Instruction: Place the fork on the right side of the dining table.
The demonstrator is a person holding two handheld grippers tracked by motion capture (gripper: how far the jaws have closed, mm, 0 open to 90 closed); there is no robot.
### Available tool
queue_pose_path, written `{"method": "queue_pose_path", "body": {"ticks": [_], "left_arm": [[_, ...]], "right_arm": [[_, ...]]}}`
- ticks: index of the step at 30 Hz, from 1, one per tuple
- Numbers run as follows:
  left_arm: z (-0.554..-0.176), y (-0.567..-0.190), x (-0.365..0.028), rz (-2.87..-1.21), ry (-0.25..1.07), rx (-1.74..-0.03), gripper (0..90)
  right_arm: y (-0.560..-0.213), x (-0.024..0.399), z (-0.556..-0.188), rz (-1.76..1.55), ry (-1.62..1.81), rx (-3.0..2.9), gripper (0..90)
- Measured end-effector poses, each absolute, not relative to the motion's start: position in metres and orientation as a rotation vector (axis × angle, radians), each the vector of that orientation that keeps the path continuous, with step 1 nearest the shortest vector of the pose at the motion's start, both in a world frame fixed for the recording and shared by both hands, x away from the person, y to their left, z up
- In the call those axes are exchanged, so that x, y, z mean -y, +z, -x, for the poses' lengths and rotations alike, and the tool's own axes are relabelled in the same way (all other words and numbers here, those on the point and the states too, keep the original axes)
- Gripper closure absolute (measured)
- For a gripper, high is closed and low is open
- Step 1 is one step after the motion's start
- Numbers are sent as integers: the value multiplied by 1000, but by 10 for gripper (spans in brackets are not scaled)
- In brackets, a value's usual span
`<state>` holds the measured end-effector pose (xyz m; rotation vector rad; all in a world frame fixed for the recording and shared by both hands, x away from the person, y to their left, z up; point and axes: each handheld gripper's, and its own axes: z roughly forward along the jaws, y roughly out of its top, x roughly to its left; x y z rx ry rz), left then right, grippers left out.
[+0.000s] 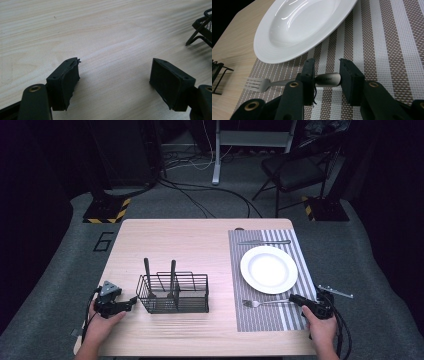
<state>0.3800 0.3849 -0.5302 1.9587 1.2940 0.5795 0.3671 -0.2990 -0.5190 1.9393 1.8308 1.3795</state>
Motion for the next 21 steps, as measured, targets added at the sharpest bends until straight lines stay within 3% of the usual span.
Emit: {"method": "queue_pose_path", "body": {"ticks": [21], "left_arm": [[-380,-530,-385,-1969,573,-1292,234]], "right_arm": [[-509,304,-359,-1875,1331,-1764,625]]}}
